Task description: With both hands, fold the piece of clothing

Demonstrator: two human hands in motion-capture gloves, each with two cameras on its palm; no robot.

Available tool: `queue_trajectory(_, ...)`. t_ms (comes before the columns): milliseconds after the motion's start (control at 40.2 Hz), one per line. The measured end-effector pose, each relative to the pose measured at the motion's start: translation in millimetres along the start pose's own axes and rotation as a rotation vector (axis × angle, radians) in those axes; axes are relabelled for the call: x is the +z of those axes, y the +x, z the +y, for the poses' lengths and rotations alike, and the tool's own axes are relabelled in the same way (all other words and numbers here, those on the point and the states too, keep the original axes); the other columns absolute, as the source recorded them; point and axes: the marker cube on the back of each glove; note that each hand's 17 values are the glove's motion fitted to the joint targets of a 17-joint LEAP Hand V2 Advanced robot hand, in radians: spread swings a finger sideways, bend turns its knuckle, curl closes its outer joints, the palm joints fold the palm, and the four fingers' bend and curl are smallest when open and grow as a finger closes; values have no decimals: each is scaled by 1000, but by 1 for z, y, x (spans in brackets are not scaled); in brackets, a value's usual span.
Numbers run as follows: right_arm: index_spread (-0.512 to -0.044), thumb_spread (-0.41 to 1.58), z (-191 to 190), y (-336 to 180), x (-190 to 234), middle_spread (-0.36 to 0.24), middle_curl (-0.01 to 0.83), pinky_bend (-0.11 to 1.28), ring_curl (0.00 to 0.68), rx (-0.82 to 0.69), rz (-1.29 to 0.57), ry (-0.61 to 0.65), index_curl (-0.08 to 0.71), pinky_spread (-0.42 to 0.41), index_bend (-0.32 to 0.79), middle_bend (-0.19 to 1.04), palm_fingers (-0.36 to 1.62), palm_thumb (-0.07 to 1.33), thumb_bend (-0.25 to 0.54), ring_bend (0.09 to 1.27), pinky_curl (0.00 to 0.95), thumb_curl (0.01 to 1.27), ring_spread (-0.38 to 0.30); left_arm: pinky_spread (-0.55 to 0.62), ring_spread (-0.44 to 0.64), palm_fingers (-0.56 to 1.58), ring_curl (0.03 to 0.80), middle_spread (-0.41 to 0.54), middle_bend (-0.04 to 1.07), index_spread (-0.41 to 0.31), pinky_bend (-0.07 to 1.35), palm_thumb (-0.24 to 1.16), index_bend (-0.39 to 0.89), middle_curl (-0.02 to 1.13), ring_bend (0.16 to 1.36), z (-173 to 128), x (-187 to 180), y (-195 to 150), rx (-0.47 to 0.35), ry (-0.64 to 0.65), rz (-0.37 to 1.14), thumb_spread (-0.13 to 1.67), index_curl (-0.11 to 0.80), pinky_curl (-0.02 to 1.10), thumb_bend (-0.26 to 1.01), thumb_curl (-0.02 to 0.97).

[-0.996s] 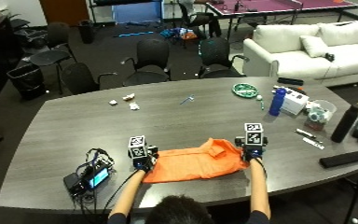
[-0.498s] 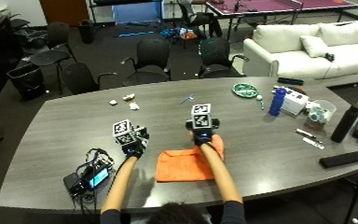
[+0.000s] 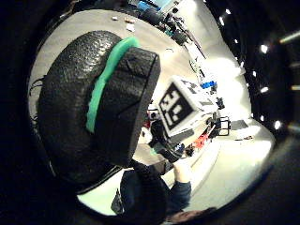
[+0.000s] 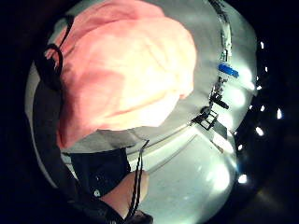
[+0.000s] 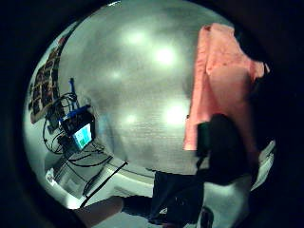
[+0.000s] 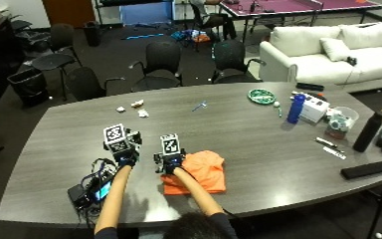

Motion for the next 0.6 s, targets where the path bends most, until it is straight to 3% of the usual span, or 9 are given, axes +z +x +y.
queue_trajectory(50, -216, 588, 5, -1, -10, -231, 526, 791, 490, -57, -85, 58, 172, -378, -60, 352, 1114, 933, -42, 788, 446, 670, -263, 234, 303, 245, 347, 166, 186, -54, 423, 50, 115, 331, 627, 1, -2, -5, -11, -7, 6, 1259, 274, 379, -6, 225)
queue_trajectory(75, -199, 727, 11, 1, -17, -222, 532, 839, 501, -89, -133, 88, 121, -377, -181, 372, 1065, 792, -108, 832, 458, 619, -258, 234, 303, 245, 346, 166, 185, -55, 424, 51, 117, 332, 628, 1, -3, -7, -15, -8, 13, 1263, 273, 379, -7, 224)
queue_trajectory(124, -191, 836, 22, 11, -33, -211, 539, 870, 502, -130, -208, 147, 80, -353, -176, 387, 1035, 666, -118, 853, 461, 569, -245, 233, 301, 245, 345, 166, 185, -56, 425, 53, 120, 333, 631, 2, -6, -10, -22, -16, 29, 1269, 273, 379, -8, 224)
queue_trajectory(224, -183, 996, 22, 44, -56, -185, 552, 898, 508, -92, -225, 258, 29, -329, -122, 416, 1013, 581, -60, 879, 470, 513, -222, 231, 300, 243, 342, 170, 186, -57, 428, 50, 119, 336, 636, -1, 0, -14, -53, -56, 34, 1278, 269, 379, -11, 223)
queue_trajectory(398, -193, 1176, 1, 98, -70, -139, 546, 875, 493, 30, -224, 342, 16, -294, -12, 395, 951, 568, -10, 830, 456, 456, -187, 229, 298, 238, 337, 176, 181, -59, 433, 48, 124, 336, 646, -1, -7, -7, -42, -79, 12, 1286, 266, 378, -12, 223)
queue_trajectory(597, -193, 1278, -1, 109, -65, -112, 532, 844, 469, 65, -194, 356, 24, -278, 20, 357, 973, 583, -3, 797, 431, 418, -177, 229, 300, 229, 333, 185, 171, -59, 444, 47, 131, 331, 656, -5, -3, -2, -22, -87, 13, 1290, 267, 378, -12, 223)
